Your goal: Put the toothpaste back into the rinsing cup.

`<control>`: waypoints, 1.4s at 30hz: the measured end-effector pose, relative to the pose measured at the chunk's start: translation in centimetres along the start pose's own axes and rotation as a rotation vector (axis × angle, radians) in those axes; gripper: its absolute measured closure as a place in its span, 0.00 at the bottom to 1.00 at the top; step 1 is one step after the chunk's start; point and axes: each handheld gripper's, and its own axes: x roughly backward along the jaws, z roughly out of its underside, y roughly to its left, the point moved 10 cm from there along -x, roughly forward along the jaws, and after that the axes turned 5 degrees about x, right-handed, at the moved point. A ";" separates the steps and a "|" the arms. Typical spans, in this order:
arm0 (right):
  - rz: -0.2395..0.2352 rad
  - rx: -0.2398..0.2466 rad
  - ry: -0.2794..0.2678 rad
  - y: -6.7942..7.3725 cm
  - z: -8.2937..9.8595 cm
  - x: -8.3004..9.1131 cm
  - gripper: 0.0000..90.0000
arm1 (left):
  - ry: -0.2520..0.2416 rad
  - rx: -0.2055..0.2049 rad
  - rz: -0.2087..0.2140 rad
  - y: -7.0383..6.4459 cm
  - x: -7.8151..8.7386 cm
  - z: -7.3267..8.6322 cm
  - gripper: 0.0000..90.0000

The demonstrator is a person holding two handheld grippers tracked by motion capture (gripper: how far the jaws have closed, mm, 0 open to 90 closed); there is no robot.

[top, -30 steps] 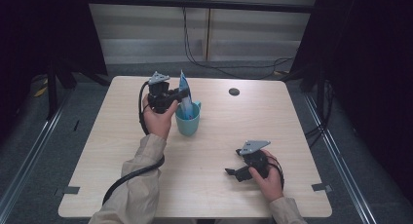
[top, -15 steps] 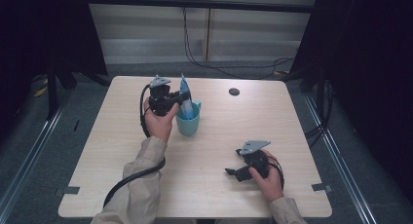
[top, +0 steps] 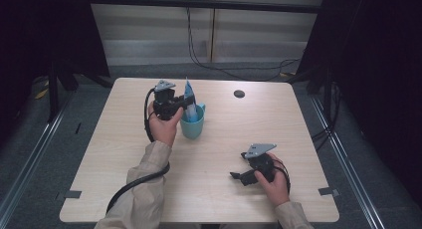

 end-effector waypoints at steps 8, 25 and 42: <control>0.000 0.001 -0.001 0.0 0.0 0.0 0.15 | 0.004 0.007 -0.004 0.0 -0.2 0.2 0.82; 0.000 0.001 -0.001 0.0 0.0 0.0 0.15 | 0.017 0.012 -0.009 0.3 -0.4 0.5 0.81; -0.001 -0.001 0.000 0.0 0.0 0.0 0.15 | 0.025 0.030 -0.019 1.2 -0.4 0.4 0.80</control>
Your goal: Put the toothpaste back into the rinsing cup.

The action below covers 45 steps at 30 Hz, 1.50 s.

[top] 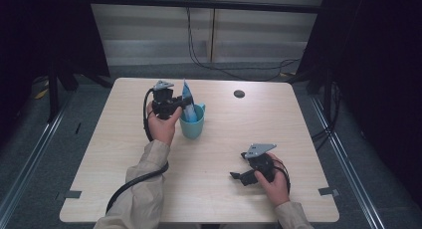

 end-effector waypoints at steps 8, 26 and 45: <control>0.000 0.002 -0.001 0.0 0.0 0.0 0.15 | -0.002 -0.004 -0.008 0.3 0.0 0.0 0.79; -0.001 0.000 0.000 0.0 0.0 0.0 0.15 | -0.006 0.004 -0.045 1.5 0.3 0.1 0.76; -0.001 0.001 0.000 0.0 0.0 0.0 0.15 | -0.014 0.013 -0.060 2.0 0.4 0.3 0.73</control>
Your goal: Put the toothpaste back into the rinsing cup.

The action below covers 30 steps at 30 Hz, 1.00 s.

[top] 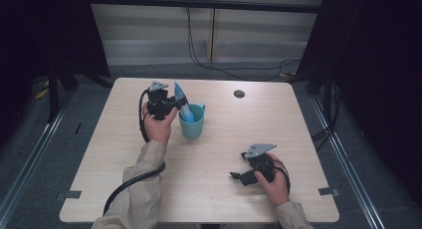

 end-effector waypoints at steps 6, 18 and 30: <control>-0.001 -0.001 0.000 0.0 0.0 0.0 0.15 | 0.003 -0.005 -0.004 0.0 0.0 0.0 0.73; -0.001 0.001 0.000 0.0 0.0 0.0 0.15 | 0.005 -0.002 -0.005 0.0 -0.1 0.3 0.69; -0.001 0.000 0.000 0.0 0.0 0.0 0.15 | 0.028 -0.014 -0.002 0.0 -0.4 0.9 0.65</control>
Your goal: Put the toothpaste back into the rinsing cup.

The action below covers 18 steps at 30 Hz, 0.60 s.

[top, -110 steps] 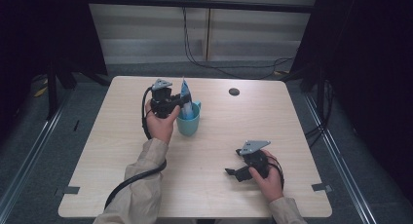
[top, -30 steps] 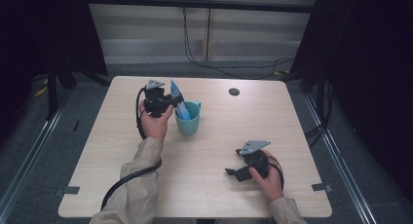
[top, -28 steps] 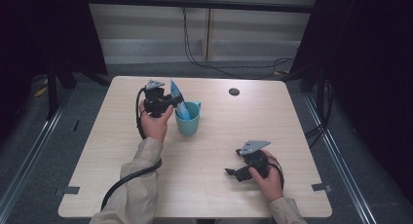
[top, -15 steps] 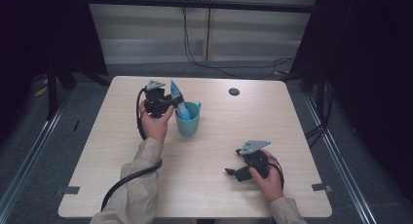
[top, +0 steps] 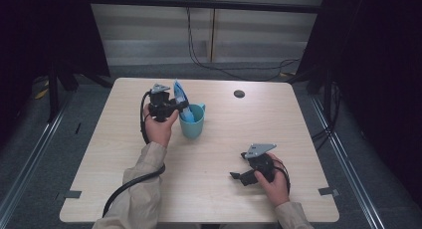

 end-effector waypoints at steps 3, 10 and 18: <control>0.000 0.001 0.000 0.0 0.0 0.0 0.15 | 0.004 0.001 -0.004 0.1 0.0 0.1 0.63; 0.000 0.001 0.000 0.0 0.0 0.0 0.15 | 0.007 0.007 -0.010 0.4 0.1 0.3 0.57; 0.000 0.001 0.000 0.0 0.0 0.0 0.15 | 0.015 0.004 -0.014 0.5 0.0 0.4 0.46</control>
